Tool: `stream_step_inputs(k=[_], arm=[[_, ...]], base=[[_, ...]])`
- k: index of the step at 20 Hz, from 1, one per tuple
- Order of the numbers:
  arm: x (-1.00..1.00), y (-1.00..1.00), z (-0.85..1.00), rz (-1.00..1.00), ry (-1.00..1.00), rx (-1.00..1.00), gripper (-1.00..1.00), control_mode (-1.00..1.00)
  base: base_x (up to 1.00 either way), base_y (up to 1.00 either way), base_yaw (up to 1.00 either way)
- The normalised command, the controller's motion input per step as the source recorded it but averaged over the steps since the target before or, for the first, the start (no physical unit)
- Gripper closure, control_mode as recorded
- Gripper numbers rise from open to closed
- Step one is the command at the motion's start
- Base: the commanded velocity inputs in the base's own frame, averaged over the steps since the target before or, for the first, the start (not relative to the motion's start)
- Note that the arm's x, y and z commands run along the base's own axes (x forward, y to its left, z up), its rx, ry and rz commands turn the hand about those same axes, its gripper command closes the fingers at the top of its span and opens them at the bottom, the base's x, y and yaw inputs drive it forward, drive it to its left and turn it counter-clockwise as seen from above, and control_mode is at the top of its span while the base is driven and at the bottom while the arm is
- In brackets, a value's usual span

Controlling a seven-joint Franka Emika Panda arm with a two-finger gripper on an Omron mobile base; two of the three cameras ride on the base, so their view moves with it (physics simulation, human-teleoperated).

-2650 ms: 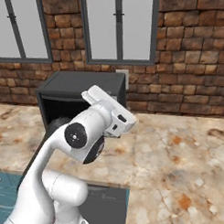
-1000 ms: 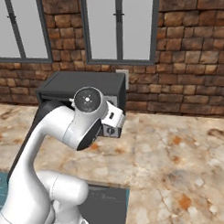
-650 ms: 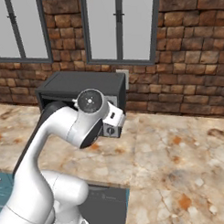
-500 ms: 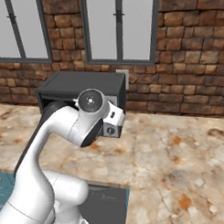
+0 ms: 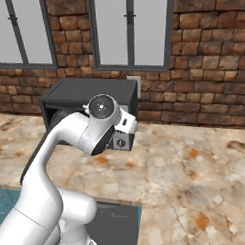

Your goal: Pick up the bagel from the plate, place it on the toaster oven rack, close the door, and set the timer.

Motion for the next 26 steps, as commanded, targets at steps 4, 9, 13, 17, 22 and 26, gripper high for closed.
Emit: stream_step_inputs(k=[4,9,13,17,22,26], arm=[[0.26,0.0,-0.14,0.0,0.0,0.0,-1.0,-1.0],[0.05,0.0,-0.35,0.0,0.0,0.0,-1.0,-1.0],[0.04,0.0,-0.37,0.0,0.0,0.0,-1.0,-1.0],[0.1,0.0,-0.37,0.0,0.0,0.0,-1.0,-1.0],[0.14,0.0,-0.34,0.02,-0.07,0.0,-1.0,-1.0],[0.22,0.0,-0.3,0.03,-0.16,0.0,-1.0,-1.0]], base=[[0.0,0.0,0.0],[0.0,0.0,0.0],[0.0,0.0,0.0],[0.0,0.0,0.0],[0.0,0.0,0.0],[0.0,0.0,0.0]])
